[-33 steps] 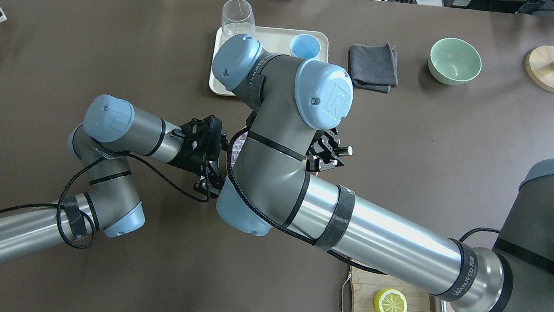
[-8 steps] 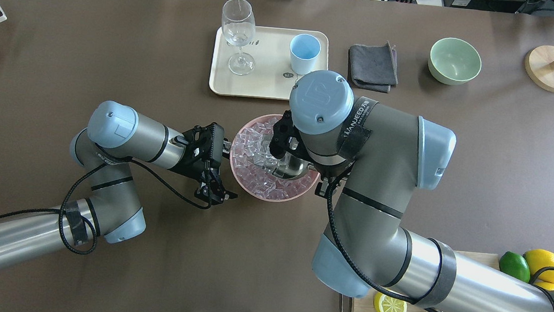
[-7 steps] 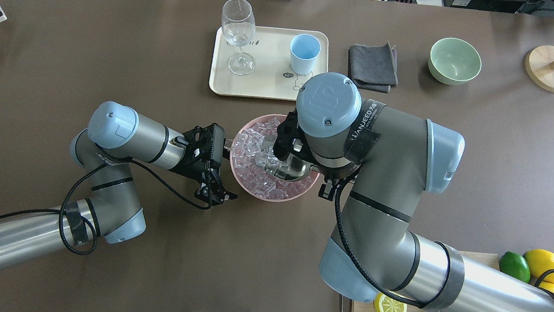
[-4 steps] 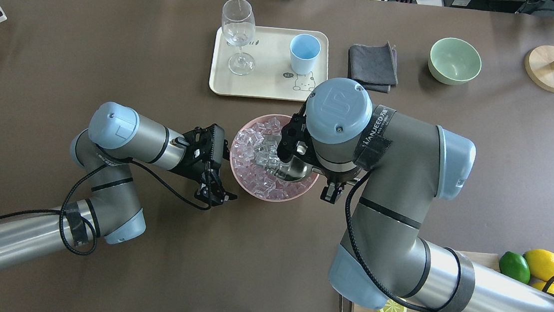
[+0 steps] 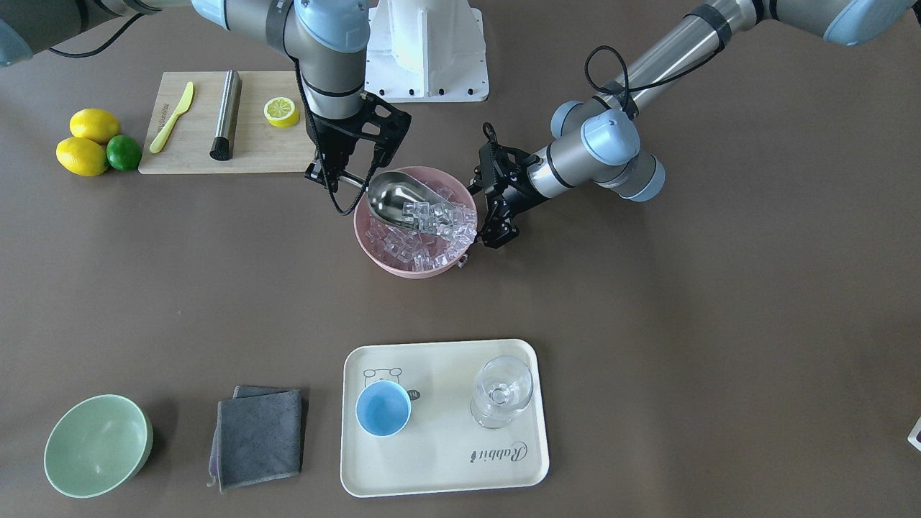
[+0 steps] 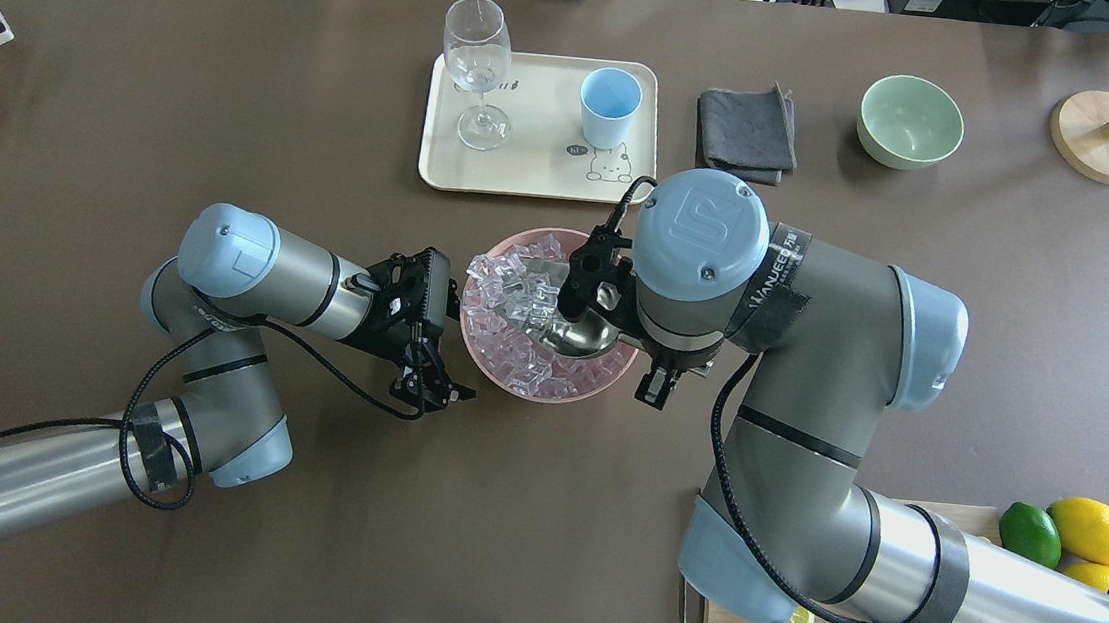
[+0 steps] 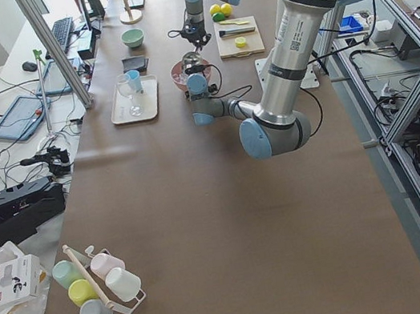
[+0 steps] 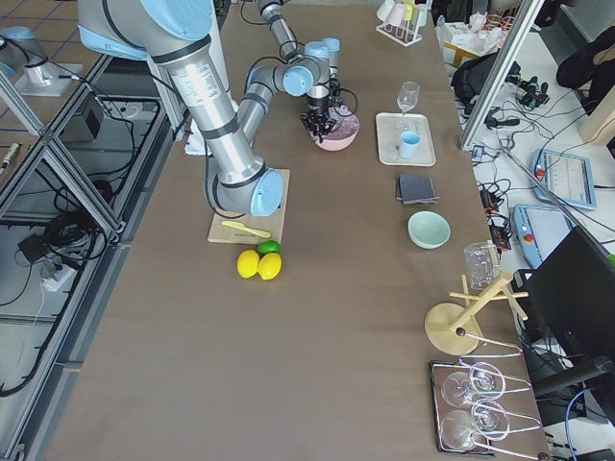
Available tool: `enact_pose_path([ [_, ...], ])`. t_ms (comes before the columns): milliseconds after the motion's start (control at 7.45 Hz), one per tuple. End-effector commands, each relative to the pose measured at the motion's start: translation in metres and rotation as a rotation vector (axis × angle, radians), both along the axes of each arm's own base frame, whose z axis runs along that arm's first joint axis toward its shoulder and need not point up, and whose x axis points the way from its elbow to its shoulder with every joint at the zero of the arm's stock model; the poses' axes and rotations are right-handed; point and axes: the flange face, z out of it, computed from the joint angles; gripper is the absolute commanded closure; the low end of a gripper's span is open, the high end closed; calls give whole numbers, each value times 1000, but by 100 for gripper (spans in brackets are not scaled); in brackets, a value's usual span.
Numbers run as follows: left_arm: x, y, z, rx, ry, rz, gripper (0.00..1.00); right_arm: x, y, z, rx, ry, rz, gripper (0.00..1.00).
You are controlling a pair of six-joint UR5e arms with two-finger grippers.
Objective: Put ice in cup with scoop
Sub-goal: 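Drag the scoop through the ice toward the left gripper to fill it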
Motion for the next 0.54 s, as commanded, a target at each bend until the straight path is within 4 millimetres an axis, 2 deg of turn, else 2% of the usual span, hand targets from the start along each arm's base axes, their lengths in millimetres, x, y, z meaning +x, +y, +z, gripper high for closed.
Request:
enact_pose_path([
  [0,2,-1,-1,-6,-11,0,1,12,7,12,7,-45,19,100],
  [134,2,-1,-3,-7,-12,2,1,14,8,20,-4,-79,53,100],
  [403,3,-2,-4,-10,-16,2,1,15,9,20,-13,-128,91,100],
])
